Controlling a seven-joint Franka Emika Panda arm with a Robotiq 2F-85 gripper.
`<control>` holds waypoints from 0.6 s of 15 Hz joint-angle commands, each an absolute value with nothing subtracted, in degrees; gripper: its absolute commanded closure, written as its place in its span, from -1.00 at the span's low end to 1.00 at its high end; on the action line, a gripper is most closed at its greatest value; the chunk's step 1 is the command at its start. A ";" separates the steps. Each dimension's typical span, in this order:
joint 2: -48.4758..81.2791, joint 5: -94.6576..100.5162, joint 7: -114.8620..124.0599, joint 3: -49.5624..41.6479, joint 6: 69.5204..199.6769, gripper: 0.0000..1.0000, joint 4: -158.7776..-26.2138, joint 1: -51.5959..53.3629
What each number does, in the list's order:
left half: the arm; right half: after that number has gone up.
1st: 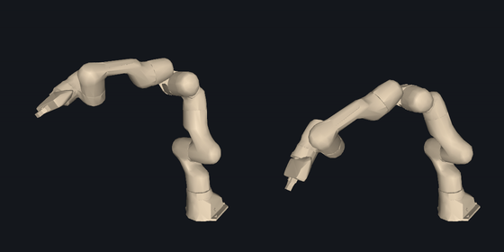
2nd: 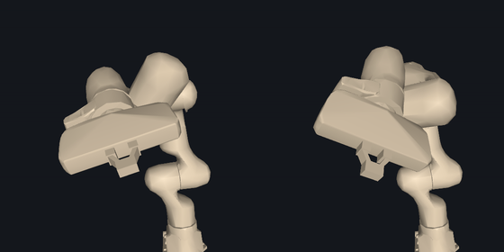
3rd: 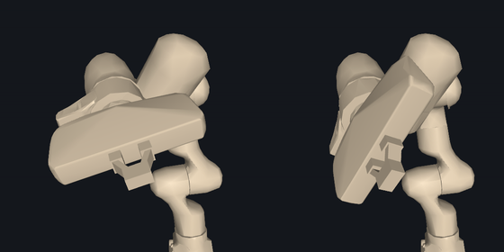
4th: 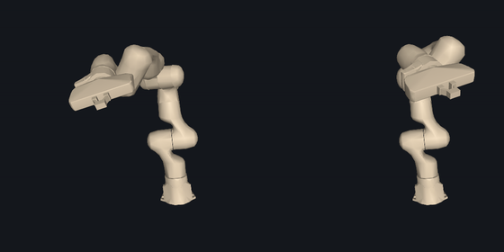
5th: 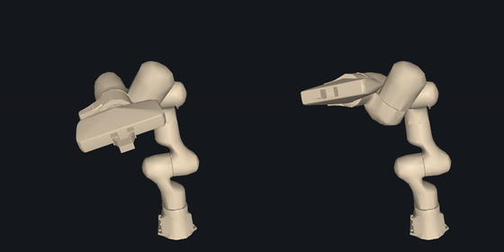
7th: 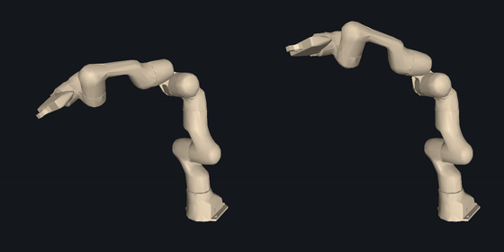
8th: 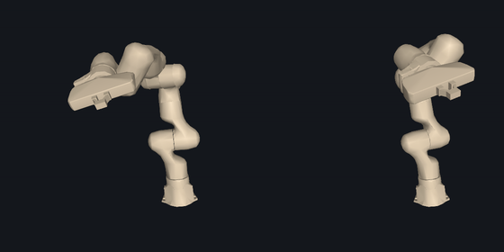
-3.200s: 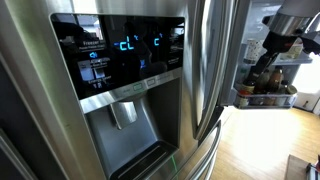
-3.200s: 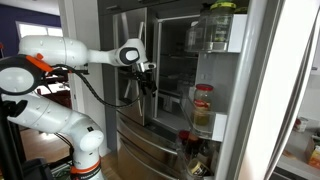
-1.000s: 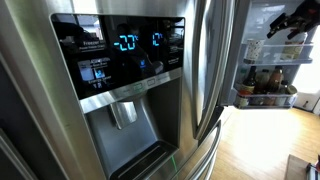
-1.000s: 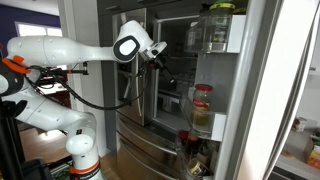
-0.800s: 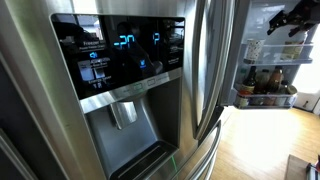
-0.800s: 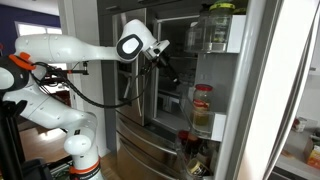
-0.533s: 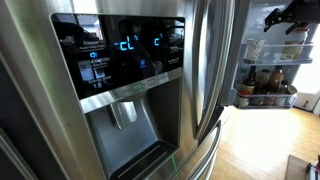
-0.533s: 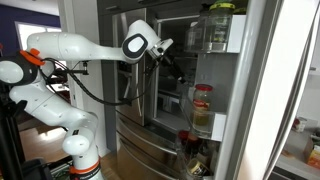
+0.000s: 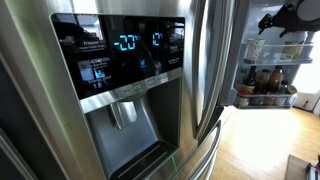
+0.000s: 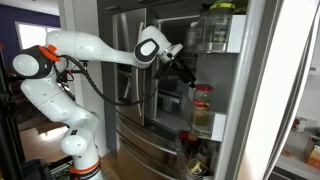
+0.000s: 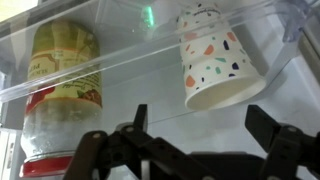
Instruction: Remove the styrofoam cup from the fridge door middle shelf and put it in the fridge on the bottom shelf of the upper fridge compartment
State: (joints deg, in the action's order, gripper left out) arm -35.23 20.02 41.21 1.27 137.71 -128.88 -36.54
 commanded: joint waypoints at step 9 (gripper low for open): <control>-30.69 23.57 47.87 2.15 139.87 -0.51 -127.88 -36.83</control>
State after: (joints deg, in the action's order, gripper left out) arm -32.08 21.44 45.61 1.95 139.71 -128.61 -36.69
